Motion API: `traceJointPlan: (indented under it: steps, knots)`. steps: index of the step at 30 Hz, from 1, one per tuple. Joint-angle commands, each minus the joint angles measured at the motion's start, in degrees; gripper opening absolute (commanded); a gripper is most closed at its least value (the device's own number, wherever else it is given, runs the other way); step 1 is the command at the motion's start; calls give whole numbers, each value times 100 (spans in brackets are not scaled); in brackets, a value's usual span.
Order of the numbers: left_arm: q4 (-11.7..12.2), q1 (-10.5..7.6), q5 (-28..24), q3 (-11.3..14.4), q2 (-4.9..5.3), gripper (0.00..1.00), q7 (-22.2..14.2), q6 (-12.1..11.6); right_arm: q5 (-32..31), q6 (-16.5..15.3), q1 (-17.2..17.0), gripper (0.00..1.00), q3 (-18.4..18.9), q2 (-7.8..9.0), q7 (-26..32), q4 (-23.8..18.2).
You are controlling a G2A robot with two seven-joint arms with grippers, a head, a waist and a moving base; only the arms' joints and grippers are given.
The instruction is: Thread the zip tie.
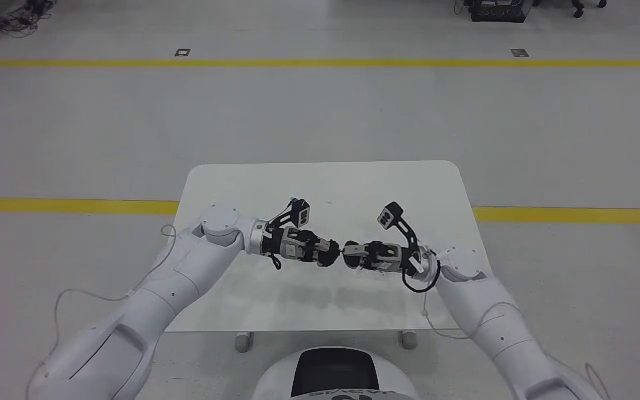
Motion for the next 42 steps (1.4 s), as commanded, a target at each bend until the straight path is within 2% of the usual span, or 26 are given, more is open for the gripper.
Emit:
traceJointPlan:
  steps: [1, 27, 36, 40, 41, 42]
  knots:
    - [7, -3, -2, 2, -2, 9, -5, -1, -10, 0, -7, 0, 7, -4, -10, 2]
    - [47, -18, 10, 12, -16, 8, -22, -11, -58, 0, 37, 0, -35, -60, -3, 89]
    - [29, -12, 30, 15, -17, 5, -4, -8, -65, 0, 36, 0, -24, -74, -9, 99]
    - [27, -12, 41, 20, -18, 0, -4, 0, -71, 0, 35, 0, -25, -79, 4, 112]
    - [28, -12, 41, 20, -18, 0, 0, -1, -74, 0, 39, 2, -27, -80, 11, 124]
    - [33, -12, 38, 16, -18, 0, 5, -4, -70, 0, 43, 36, -26, -80, 13, 136]
